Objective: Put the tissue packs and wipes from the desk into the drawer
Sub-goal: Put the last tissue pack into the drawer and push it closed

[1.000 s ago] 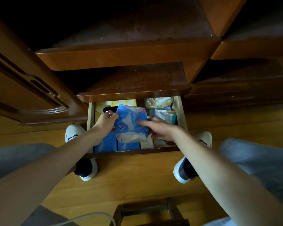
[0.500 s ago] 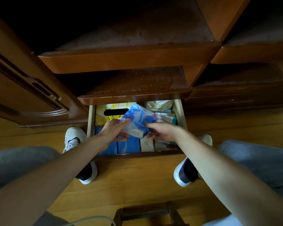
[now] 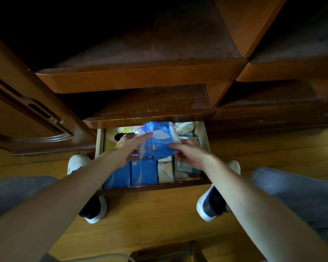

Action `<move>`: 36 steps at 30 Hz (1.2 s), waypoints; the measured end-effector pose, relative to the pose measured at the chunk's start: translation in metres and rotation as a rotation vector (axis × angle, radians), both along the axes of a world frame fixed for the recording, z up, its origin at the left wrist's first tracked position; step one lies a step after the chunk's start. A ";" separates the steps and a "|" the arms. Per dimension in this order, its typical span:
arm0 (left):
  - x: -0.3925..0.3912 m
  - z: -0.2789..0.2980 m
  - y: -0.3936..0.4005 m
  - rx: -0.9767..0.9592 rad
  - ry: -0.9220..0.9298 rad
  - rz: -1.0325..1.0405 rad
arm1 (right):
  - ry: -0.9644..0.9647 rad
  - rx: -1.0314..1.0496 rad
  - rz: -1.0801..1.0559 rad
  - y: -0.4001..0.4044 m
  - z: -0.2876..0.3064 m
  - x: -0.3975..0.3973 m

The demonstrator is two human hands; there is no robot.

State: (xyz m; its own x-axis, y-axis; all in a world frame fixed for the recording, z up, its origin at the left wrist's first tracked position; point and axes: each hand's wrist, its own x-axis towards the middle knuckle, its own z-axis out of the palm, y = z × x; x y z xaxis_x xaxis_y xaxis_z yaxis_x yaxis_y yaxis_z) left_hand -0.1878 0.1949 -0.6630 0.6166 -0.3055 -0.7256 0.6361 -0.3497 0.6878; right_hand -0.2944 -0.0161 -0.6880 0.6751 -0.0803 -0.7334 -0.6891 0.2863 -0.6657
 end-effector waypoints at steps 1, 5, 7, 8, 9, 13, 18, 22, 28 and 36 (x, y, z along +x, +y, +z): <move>-0.005 -0.003 -0.003 0.021 0.042 -0.037 | -0.016 -0.016 -0.065 0.002 -0.001 0.001; -0.021 -0.010 -0.014 0.033 0.079 -0.020 | 0.000 0.105 -0.209 0.005 -0.002 -0.007; -0.024 -0.011 -0.019 0.009 0.114 -0.009 | 0.021 0.232 -0.216 0.009 -0.005 -0.015; -0.025 -0.013 -0.021 0.013 0.121 -0.037 | 0.028 0.255 -0.218 0.011 -0.007 -0.018; -0.026 -0.015 -0.021 0.029 0.112 -0.070 | 0.036 0.255 -0.240 0.013 -0.011 -0.021; -0.022 -0.020 -0.019 0.151 -0.021 -0.063 | 0.117 0.210 -0.391 0.008 -0.022 -0.018; -0.008 -0.025 0.002 0.555 -0.621 -0.335 | 0.164 0.110 -0.426 -0.008 -0.033 0.009; -0.004 -0.044 0.022 0.698 -0.933 -0.678 | 0.194 0.036 -0.412 -0.014 -0.044 0.025; -0.007 -0.056 0.029 0.710 -0.832 -0.843 | 0.190 0.007 -0.428 -0.015 -0.054 0.055; 0.002 -0.061 0.028 0.685 -0.836 -0.804 | 0.120 0.164 -0.699 -0.037 -0.058 0.075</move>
State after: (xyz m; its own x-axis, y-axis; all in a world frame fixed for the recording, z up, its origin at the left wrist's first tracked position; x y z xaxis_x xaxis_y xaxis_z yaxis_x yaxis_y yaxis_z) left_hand -0.1860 0.2232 -0.7238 0.7686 -0.5188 -0.3744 -0.4268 -0.8517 0.3040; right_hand -0.2197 -0.0534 -0.7464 0.4204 -0.3457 -0.8389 -0.3743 0.7762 -0.5074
